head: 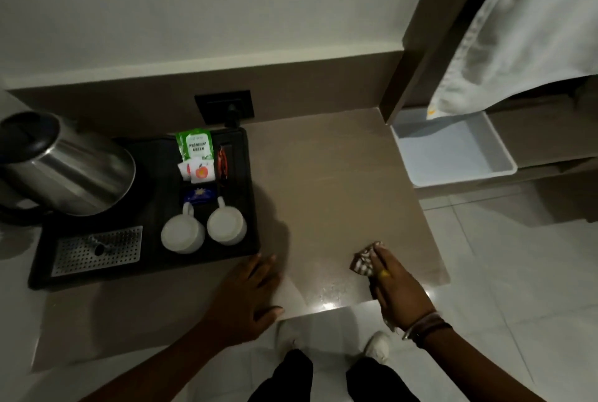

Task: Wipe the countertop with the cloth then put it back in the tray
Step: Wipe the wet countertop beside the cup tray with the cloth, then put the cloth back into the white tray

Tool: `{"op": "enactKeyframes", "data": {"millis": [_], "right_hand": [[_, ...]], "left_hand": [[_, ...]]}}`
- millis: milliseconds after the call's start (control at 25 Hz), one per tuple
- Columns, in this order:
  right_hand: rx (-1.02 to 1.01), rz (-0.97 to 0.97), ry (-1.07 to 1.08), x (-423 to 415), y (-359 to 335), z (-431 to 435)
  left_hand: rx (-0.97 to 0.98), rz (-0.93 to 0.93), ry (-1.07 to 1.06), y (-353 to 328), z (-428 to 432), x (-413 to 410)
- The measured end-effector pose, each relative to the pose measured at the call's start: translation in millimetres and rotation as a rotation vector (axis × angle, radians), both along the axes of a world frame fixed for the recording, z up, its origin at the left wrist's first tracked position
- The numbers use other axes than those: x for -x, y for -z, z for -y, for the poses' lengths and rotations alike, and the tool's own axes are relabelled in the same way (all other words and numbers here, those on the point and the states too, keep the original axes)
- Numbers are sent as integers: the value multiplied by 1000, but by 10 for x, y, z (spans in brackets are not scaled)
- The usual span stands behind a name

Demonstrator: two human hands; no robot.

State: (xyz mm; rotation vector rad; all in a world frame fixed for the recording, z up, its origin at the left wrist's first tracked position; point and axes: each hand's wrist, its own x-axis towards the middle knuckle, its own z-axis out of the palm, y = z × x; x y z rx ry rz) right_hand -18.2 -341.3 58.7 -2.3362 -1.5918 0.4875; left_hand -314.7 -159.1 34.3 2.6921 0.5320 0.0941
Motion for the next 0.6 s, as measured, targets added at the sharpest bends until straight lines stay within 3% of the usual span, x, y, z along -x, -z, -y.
{"op": "enactKeyframes", "data": {"millis": [80,160,240,280,320,400,480,600], "right_hand": [[-142,-131,270,-5,-67,19],[-327,-392,773,-124,-117,-61],[-508,-824,1221,-468,-209,-72],[-586,-1095,1327,-721,-259,-70],[-617,-1344,1364,-898,-318,-79],[-644,-1608,1383,-1249,-394,-115],[-669,-1666,1348,-1580,-380,-225],[-389,-1759,1173,-2167,-316,-523]], "left_hand": [[31,88,-66,4,165,-128],[36,126,-136,-42,135,-578],[16,135,-161,-173,-67,-1365],[-2,140,-142,-218,-184,-1849],[-12,126,-111,-237,-279,-2262],[4,66,-70,-214,-433,-2994],[-9,0,-79,-95,-563,-3457],[-63,-127,-127,126,-699,-3865]]}}
